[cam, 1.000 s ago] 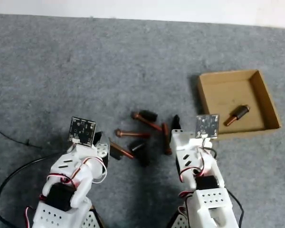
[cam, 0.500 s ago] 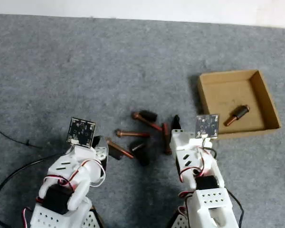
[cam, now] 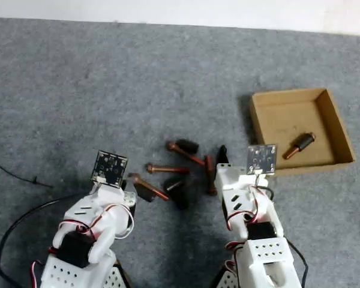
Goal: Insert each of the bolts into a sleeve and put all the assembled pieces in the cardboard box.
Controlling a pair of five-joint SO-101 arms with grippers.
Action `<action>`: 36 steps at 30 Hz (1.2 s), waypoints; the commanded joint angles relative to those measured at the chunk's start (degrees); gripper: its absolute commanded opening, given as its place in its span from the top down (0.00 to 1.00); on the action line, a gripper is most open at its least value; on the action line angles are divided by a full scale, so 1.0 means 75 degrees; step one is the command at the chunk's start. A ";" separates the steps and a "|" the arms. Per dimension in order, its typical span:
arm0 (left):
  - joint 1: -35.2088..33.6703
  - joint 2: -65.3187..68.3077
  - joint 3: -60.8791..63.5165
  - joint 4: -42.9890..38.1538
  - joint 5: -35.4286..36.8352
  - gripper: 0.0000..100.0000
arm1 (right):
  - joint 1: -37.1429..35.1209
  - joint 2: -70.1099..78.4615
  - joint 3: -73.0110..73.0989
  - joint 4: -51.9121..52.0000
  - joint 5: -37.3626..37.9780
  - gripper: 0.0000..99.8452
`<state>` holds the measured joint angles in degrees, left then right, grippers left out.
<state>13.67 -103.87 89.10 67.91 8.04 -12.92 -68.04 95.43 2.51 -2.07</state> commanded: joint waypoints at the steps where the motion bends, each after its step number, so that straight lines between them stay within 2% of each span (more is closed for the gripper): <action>1: 0.0041 -0.0111 -0.0029 0.0035 -0.0094 0.99 | 0.0018 -0.0147 0.0205 -0.0064 0.0047 0.76; 7: 0.0029 -0.0111 0.0381 0.0012 -0.0105 1.00 | 0.0018 -0.0147 0.0205 -0.0064 0.0047 0.76; 15: 0.0088 -0.0088 0.1073 -0.0668 -0.0117 1.00 | 0.0018 -0.0135 0.0229 -0.0064 0.0047 0.76; 24: 0.0041 -0.0088 0.1084 -0.0762 -0.0117 1.00 | 0.0018 -0.0252 0.0346 -0.0006 0.0012 0.76; 26: 0.0041 -0.0088 0.1084 -0.0762 -0.0117 1.00 | 0.0018 -0.0721 0.0346 0.0592 0.0012 0.76; 31: 0.0029 -0.0088 0.1084 -0.0762 -0.0117 1.00 | -0.0100 -0.3323 0.0358 0.3499 0.0012 0.76; 34: 0.0029 -0.0088 0.1084 -0.0762 -0.0117 1.00 | -0.0287 -0.5163 0.0463 0.4495 0.0035 0.76; 36: 0.0029 -0.0088 0.1084 -0.0762 -0.0117 1.00 | -0.0299 -0.4964 0.0580 0.4683 0.0047 0.76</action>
<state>13.67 -103.87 95.96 63.34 7.60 -14.42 -101.01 96.04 34.42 -2.07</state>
